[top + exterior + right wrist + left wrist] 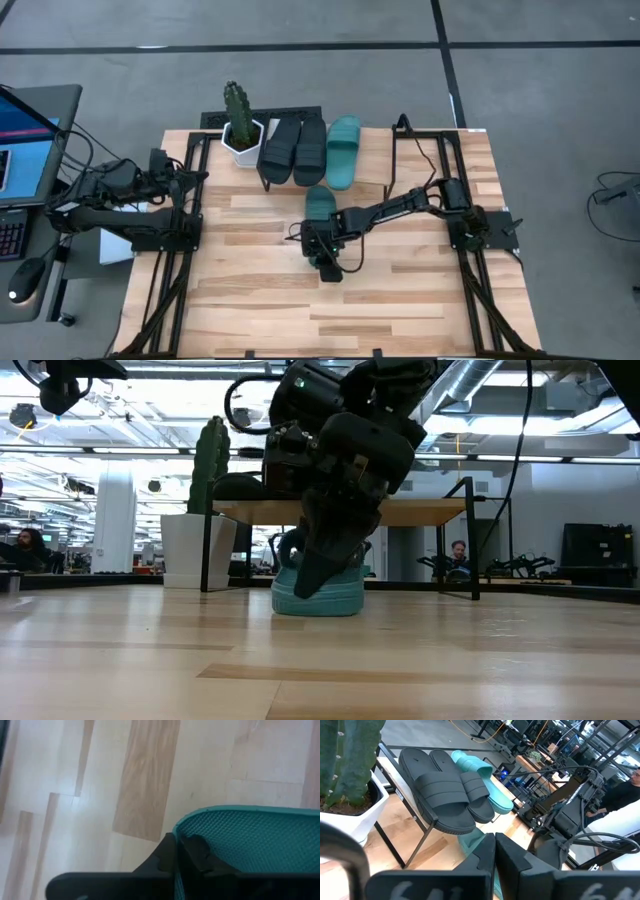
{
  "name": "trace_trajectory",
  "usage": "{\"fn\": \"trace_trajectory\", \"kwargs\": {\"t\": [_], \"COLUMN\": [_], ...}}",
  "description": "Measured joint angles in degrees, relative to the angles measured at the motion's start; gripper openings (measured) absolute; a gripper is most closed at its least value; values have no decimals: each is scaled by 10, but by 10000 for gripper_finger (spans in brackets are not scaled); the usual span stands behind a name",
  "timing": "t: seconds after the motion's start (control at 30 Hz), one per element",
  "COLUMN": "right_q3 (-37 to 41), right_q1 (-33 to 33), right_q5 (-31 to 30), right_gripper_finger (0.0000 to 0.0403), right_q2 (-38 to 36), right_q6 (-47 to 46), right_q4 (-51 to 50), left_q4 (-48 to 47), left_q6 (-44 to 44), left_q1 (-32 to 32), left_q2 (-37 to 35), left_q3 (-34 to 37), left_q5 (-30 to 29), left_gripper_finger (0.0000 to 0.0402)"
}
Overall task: Pick and place slides into the shelf
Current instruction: Put the blue slides on the shelf
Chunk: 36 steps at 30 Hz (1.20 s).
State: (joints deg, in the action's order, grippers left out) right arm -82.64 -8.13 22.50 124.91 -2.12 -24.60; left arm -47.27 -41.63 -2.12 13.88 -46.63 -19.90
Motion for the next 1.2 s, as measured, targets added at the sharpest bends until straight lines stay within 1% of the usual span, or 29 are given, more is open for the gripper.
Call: {"fn": "trace_trajectory", "kwargs": {"t": [0.2,0.4,0.57,0.7,0.93,1.07,1.2], "right_q3": [1,5,6,5,4,4,4], "right_q1": [-19,-46,-73,-90,-100,-98,-95], "right_q5": [-62,-100,-148,-164,-164,-163,-162], "right_gripper_finger": [1,0,0,0,1,15,40], "right_q2": [-25,-60,-82,-84,-85,-85,-85], "right_q6": [-13,-29,-57,-80,-85,-85,-85], "right_q4": [-18,-69,-107,-119,-118,-118,-118], "left_q4": [0,0,0,0,0,0,0], "left_q6": [0,0,0,0,0,0,0], "left_q1": [0,0,0,0,0,0,0], "left_q2": [0,0,0,0,0,0,0], "left_q3": [0,0,0,0,0,0,0], "left_q5": [0,0,0,0,0,0,0], "left_gripper_finger": [0,0,0,0,0,0,0]}}
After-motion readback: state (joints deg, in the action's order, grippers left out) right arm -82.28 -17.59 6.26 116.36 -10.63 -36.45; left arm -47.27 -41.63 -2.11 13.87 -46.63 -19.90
